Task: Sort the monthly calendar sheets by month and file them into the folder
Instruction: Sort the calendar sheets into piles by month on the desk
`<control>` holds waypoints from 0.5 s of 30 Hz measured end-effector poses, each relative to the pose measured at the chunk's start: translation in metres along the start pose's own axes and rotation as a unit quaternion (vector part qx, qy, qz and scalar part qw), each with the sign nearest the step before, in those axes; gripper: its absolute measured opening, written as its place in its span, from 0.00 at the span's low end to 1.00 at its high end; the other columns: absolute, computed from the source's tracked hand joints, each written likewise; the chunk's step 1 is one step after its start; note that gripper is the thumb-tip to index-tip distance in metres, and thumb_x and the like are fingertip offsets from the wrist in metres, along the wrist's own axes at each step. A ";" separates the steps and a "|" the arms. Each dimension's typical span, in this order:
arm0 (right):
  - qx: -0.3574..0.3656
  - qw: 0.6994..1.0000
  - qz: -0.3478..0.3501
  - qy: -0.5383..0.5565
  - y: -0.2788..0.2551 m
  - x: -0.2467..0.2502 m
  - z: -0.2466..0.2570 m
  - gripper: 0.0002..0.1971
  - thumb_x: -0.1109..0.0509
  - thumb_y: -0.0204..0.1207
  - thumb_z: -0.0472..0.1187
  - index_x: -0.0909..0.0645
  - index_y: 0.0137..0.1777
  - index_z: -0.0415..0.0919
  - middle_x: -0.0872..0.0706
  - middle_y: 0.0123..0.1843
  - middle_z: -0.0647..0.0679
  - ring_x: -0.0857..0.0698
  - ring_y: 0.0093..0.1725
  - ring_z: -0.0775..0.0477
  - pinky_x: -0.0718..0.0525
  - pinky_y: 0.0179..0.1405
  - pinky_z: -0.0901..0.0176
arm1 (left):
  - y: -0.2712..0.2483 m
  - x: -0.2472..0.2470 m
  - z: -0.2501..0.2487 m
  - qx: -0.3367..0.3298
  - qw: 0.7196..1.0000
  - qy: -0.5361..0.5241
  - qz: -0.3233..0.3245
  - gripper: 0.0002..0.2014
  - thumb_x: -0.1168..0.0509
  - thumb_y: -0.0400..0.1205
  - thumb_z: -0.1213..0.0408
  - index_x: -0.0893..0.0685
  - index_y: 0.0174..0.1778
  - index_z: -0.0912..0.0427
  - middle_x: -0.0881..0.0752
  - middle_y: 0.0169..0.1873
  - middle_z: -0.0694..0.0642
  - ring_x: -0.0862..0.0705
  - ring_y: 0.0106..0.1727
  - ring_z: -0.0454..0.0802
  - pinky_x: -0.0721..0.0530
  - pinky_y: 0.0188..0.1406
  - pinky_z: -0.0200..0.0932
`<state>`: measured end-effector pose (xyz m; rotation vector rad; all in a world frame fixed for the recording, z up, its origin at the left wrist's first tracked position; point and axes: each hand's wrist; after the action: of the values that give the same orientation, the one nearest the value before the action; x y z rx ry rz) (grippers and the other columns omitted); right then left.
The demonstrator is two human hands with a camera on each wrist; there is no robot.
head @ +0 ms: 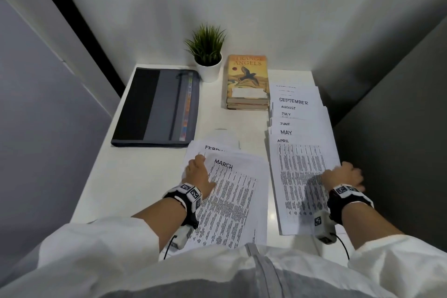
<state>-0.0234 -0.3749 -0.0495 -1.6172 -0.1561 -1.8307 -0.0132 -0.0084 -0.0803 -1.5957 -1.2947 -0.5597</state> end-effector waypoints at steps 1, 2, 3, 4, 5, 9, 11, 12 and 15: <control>0.022 1.000 -0.013 -0.011 -0.009 0.000 0.010 0.25 0.34 0.74 0.39 0.29 0.72 0.39 0.28 0.70 0.35 0.28 0.69 0.33 0.31 0.70 0.37 | -0.001 0.001 -0.001 -0.002 1.000 -0.004 -0.006 0.35 0.27 0.77 0.57 0.40 0.73 0.56 0.34 0.72 0.59 0.30 0.71 0.58 0.23 0.66 0.57; 0.057 0.998 -0.013 -0.015 -0.019 -0.003 0.020 0.24 0.33 0.76 0.41 0.28 0.72 0.41 0.27 0.70 0.36 0.27 0.69 0.34 0.29 0.69 0.38 | -0.002 0.002 -0.001 -0.003 1.000 -0.008 -0.012 0.29 0.32 0.81 0.56 0.38 0.73 0.57 0.35 0.74 0.60 0.30 0.72 0.60 0.23 0.66 0.58; 0.106 0.994 0.001 -0.018 -0.031 -0.007 0.032 0.22 0.33 0.77 0.42 0.25 0.71 0.44 0.26 0.70 0.37 0.27 0.68 0.36 0.28 0.68 0.40 | -0.003 0.004 -0.001 -0.007 1.000 -0.008 -0.016 0.25 0.36 0.83 0.57 0.36 0.74 0.58 0.37 0.76 0.61 0.31 0.74 0.61 0.24 0.68 0.58; 0.165 0.986 0.024 -0.014 -0.044 -0.014 0.043 0.19 0.33 0.78 0.43 0.23 0.69 0.46 0.24 0.70 0.39 0.26 0.69 0.37 0.28 0.68 0.40 | -0.004 0.005 0.000 -0.016 1.000 -0.004 -0.016 0.23 0.39 0.85 0.57 0.34 0.74 0.59 0.40 0.78 0.61 0.33 0.75 0.62 0.26 0.70 0.58; 0.225 0.973 0.052 0.000 -0.058 -0.021 0.054 0.17 0.34 0.78 0.42 0.21 0.67 0.48 0.23 0.70 0.42 0.27 0.69 0.39 0.30 0.69 0.41 | -0.004 0.007 0.001 -0.029 1.000 -0.001 -0.012 0.21 0.41 0.86 0.57 0.31 0.74 0.60 0.41 0.80 0.61 0.34 0.77 0.62 0.27 0.71 0.56; 0.402 0.898 0.171 0.051 -0.115 -0.052 0.087 0.16 0.38 0.82 0.45 0.22 0.69 0.51 0.24 0.73 0.48 0.30 0.74 0.43 0.35 0.76 0.40 | -0.005 0.016 0.009 -0.087 0.995 -0.031 0.026 0.18 0.36 0.84 0.57 0.21 0.66 0.62 0.38 0.80 0.60 0.35 0.78 0.58 0.31 0.76 0.53; 0.441 0.872 0.206 0.050 -0.131 -0.063 0.098 0.16 0.40 0.83 0.46 0.20 0.68 0.49 0.20 0.70 0.49 0.27 0.71 0.44 0.31 0.73 0.43 | -0.006 0.022 0.011 -0.107 0.992 -0.051 0.032 0.15 0.34 0.82 0.57 0.18 0.61 0.63 0.35 0.79 0.61 0.34 0.78 0.57 0.32 0.76 0.51; 0.438 0.870 0.220 0.052 -0.135 -0.067 0.102 0.15 0.40 0.83 0.47 0.16 0.63 0.47 0.16 0.65 0.47 0.23 0.67 0.43 0.26 0.69 0.45 | -0.007 0.024 0.013 -0.114 0.991 -0.064 0.035 0.13 0.33 0.82 0.57 0.17 0.56 0.62 0.33 0.78 0.60 0.33 0.78 0.57 0.32 0.76 0.51; 0.423 0.877 0.221 0.053 -0.138 -0.077 0.106 0.23 0.44 0.85 0.53 0.21 0.33 0.42 0.17 0.37 0.47 0.18 0.40 0.44 0.22 0.43 0.54 | -0.010 0.028 0.013 -0.109 0.984 -0.126 0.060 0.15 0.37 0.84 0.49 0.16 0.48 0.58 0.29 0.74 0.55 0.29 0.75 0.53 0.31 0.75 0.52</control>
<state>-0.0118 -0.1854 -0.0497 -0.8341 -0.4318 -1.2141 -0.0159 0.0163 -0.0588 -1.9630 -1.3460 -0.4466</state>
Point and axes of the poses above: each hand's wrist, its own y-axis towards the middle knuckle, its own x-axis out of the back of the hand, z = x × y
